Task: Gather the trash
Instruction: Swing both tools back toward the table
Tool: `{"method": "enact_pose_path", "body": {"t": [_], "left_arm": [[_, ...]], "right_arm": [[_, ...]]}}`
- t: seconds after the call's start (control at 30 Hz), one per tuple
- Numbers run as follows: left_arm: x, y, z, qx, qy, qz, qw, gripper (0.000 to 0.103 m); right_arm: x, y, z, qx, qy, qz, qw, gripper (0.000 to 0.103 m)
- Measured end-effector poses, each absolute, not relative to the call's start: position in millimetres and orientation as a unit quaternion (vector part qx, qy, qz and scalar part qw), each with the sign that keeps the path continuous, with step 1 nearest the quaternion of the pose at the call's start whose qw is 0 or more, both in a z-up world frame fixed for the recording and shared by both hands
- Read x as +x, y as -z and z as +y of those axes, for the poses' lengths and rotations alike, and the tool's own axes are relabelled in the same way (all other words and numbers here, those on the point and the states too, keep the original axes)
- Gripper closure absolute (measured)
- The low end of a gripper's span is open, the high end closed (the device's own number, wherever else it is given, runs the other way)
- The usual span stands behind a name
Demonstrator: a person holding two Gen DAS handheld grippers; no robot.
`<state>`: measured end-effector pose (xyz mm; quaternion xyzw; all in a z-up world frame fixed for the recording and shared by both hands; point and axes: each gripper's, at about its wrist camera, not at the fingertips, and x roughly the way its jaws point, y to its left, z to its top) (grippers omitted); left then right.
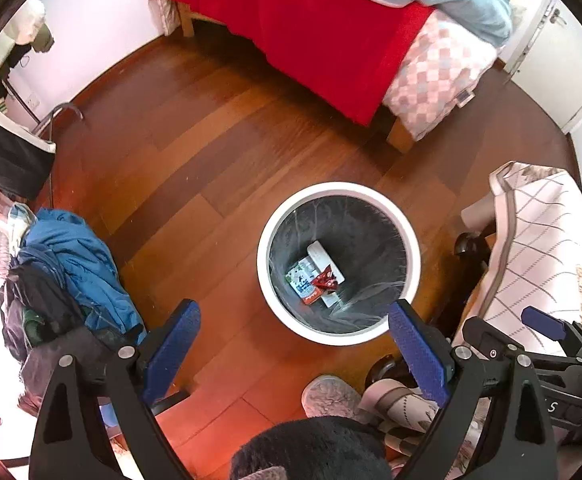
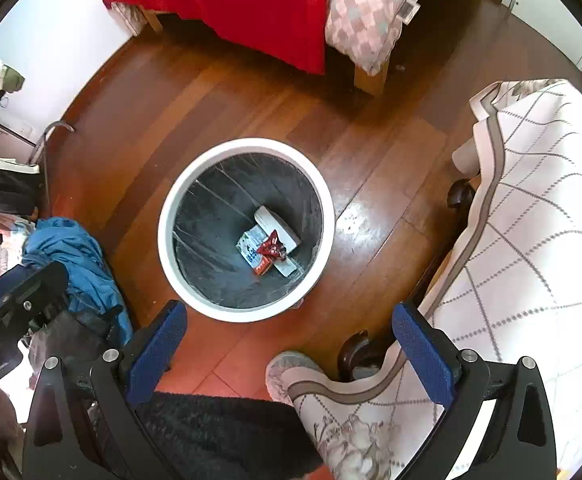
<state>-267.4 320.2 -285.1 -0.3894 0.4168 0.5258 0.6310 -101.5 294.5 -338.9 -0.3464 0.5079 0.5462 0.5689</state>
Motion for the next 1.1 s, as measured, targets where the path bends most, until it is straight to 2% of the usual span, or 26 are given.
{"method": "enact_pose_path", "body": {"t": [0.4, 0.63, 0.83, 1.1], "left_arm": [[-267.3, 205.1, 272.5, -0.347, -0.543, 0.371, 0.668, 0.007], [-226.8, 170.9, 227.1, -0.282, -0.538, 0.368, 0.704, 0.007], [-140.5, 186.3, 187.8, -0.256, -0.468, 0.407, 0.742, 0.007], [12.9, 241.1, 121.6, -0.223, -0.346, 0.485, 0.772, 0.007]], "right_arm": [[-95.7, 243.1, 239.2, -0.278, -0.595, 0.465, 0.593, 0.000], [-72.0, 195.1, 181.0, -0.185, -0.625, 0.484, 0.584, 0.000], [-8.8, 196.5, 102.2, -0.141, -0.584, 0.516, 0.611, 0.000], [145.4, 234.0, -30.3, -0.096, -0.430, 0.561, 0.701, 0.000]]}}
